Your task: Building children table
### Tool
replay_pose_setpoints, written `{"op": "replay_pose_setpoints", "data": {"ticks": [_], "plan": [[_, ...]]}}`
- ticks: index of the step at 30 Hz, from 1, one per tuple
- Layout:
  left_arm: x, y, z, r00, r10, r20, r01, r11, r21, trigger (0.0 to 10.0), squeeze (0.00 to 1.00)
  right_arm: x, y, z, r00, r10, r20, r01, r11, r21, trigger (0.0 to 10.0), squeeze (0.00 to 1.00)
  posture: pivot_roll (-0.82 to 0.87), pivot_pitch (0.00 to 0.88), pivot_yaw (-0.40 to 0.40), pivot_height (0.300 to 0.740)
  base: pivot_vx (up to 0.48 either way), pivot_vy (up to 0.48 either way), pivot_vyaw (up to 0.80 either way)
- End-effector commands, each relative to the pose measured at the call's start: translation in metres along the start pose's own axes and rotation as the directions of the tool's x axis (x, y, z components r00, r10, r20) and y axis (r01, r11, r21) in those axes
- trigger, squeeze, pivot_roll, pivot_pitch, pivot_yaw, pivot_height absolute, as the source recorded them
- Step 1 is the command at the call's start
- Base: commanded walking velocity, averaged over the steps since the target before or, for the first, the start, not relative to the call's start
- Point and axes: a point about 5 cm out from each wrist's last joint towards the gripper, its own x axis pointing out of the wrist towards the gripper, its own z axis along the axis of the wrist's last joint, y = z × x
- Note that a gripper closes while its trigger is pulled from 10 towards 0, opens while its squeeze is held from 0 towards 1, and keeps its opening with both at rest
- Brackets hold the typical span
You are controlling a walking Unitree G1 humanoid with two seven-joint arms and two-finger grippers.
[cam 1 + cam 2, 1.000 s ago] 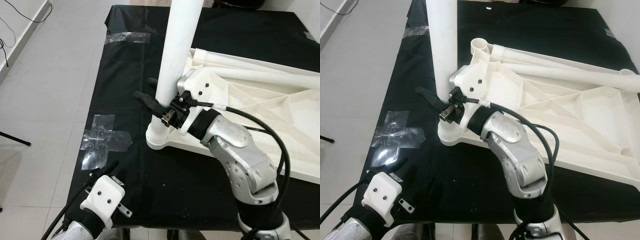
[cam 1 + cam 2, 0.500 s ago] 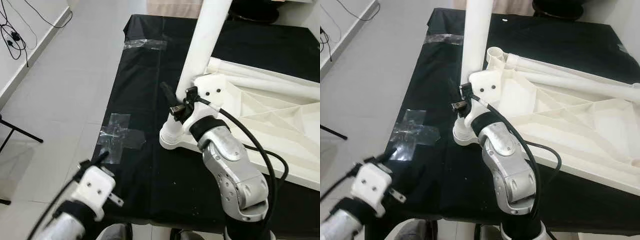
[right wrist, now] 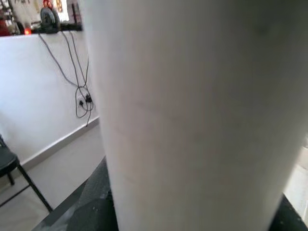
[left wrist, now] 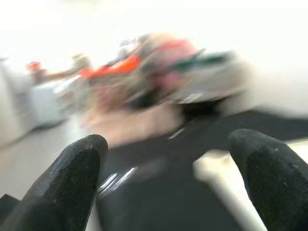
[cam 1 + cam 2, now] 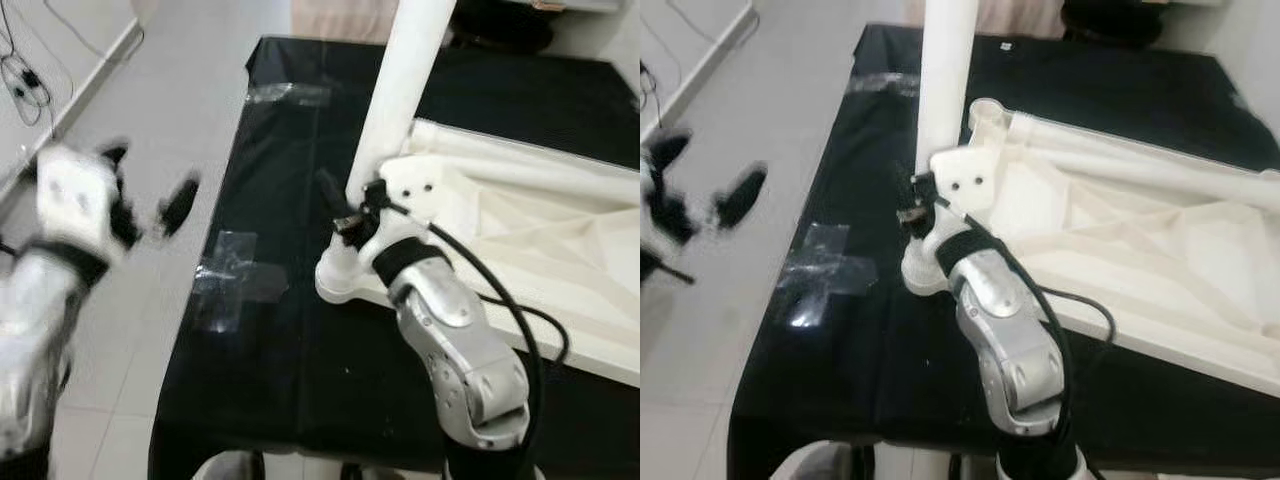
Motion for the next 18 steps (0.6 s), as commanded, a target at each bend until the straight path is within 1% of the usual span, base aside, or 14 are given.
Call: {"op": "replay_pose_setpoints", "data": {"ticks": [1, 2, 4, 5, 6, 7, 8, 9, 11, 12, 14, 15, 16, 18], "plan": [[0.006, -0.006, -0.002, 0.992, -0.122, -0.017, 0.120, 0.987, -0.106, 10.0, 0.00, -0.005, -0.008, -0.053, 0.965, -0.040, -0.260, 0.041, 0.999, -0.003, 10.0, 0.00, 0.08, 0.272, -0.038, 0.740, 0.000, 0.000, 0.00], [0.015, -0.011, 0.008, 0.975, -0.219, 0.025, 0.220, 0.963, -0.158, 10.0, 0.00, -0.005, -0.006, -0.053, 0.966, -0.029, -0.255, 0.030, 1.000, 0.000, 10.0, 0.00, 0.08, 0.271, -0.039, 0.740, 0.000, 0.000, 0.00], [0.035, -0.019, 0.029, 0.904, -0.413, 0.111, 0.427, 0.877, -0.221, 10.0, 0.00, -0.001, 0.001, -0.050, 0.977, 0.036, -0.211, -0.030, 0.999, 0.034, 10.0, 0.00, 0.08, 0.264, -0.032, 0.740, 0.000, 0.000, 0.00], [0.035, -0.019, 0.029, 0.904, -0.413, 0.111, 0.427, 0.877, -0.221, 10.0, 0.00, -0.001, 0.001, -0.050, 0.977, 0.036, -0.211, -0.030, 0.999, 0.034, 10.0, 0.00, 0.08, 0.264, -0.032, 0.740, 0.000, 0.000, 0.00], [0.040, -0.021, 0.034, 0.873, -0.469, 0.132, 0.487, 0.842, -0.232, 10.0, 0.00, 0.000, 0.003, -0.049, 0.979, 0.057, -0.196, -0.050, 0.998, 0.041, 10.0, 0.00, 0.08, 0.263, -0.031, 0.740, 0.000, 0.000, 0.00], [0.044, -0.022, 0.037, 0.850, -0.507, 0.143, 0.527, 0.817, -0.234, 10.0, 0.00, 0.002, 0.005, -0.048, 0.980, 0.072, -0.186, -0.065, 0.997, 0.045, 10.0, 0.00, 0.08, 0.262, -0.028, 0.740, 0.000, 0.000, 0.00], [0.044, -0.022, 0.037, 0.850, -0.507, 0.143, 0.527, 0.817, -0.234, 10.0, 0.00, 0.002, 0.005, -0.048, 0.980, 0.072, -0.186, -0.065, 0.997, 0.045, 10.0, 0.00, 0.08, 0.262, -0.028, 0.740, 0.000, 0.000, 0.00], [0.049, -0.024, 0.041, 0.814, -0.560, 0.156, 0.581, 0.776, -0.245, 10.0, 0.00, 0.004, 0.007, -0.047, 0.979, 0.107, -0.173, -0.098, 0.994, 0.056, 10.0, 0.00, 0.08, 0.260, -0.024, 0.740, 0.000, 0.000, 0.00], [0.057, -0.028, 0.046, 0.750, -0.641, 0.162, 0.660, 0.708, -0.251, 10.0, 0.00, 0.008, 0.010, -0.045, 0.974, 0.167, -0.155, -0.157, 0.985, 0.072, 10.0, 0.00, 0.08, 0.258, -0.020, 0.740, 0.000, 0.000, 0.00], [0.057, -0.028, 0.046, 0.750, -0.641, 0.162, 0.660, 0.708, -0.251, 10.0, 0.00, 0.008, 0.010, -0.045, 0.974, 0.167, -0.155, -0.157, 0.985, 0.072, 10.0, 0.00, 0.08, 0.258, -0.020, 0.740, 0.000, 0.000, 0.00], [0.063, -0.029, 0.050, 0.691, -0.707, 0.149, 0.716, 0.644, -0.267, 10.0, 0.00, 0.013, 0.009, -0.042, 0.968, 0.207, -0.140, -0.199, 0.977, 0.071, 10.0, 0.00, 0.08, 0.256, -0.018, 0.740, 0.000, 0.000, 0.00], [0.063, -0.029, 0.050, 0.691, -0.707, 0.149, 0.716, 0.644, -0.267, 10.0, 0.00, 0.013, 0.009, -0.042, 0.968, 0.207, -0.140, -0.199, 0.977, 0.071, 10.0, 0.00, 0.08, 0.256, -0.018, 0.740, 0.000, 0.000, 0.00], [0.065, -0.031, 0.051, 0.655, -0.743, 0.140, 0.746, 0.606, -0.276, 10.0, 0.00, 0.016, 0.009, -0.041, 0.964, 0.230, -0.135, -0.223, 0.973, 0.064, 10.0, 0.00, 0.08, 0.256, -0.016, 0.740, 0.000, 0.000, 0.00], [0.069, -0.033, 0.051, 0.600, -0.792, 0.110, 0.783, 0.553, -0.285, 10.0, 0.00, 0.021, 0.011, -0.037, 0.951, 0.286, -0.120, -0.281, 0.958, 0.056, 10.0, 0.00, 0.08, 0.256, -0.013, 0.740, 0.000, 0.000, 0.00]]}}
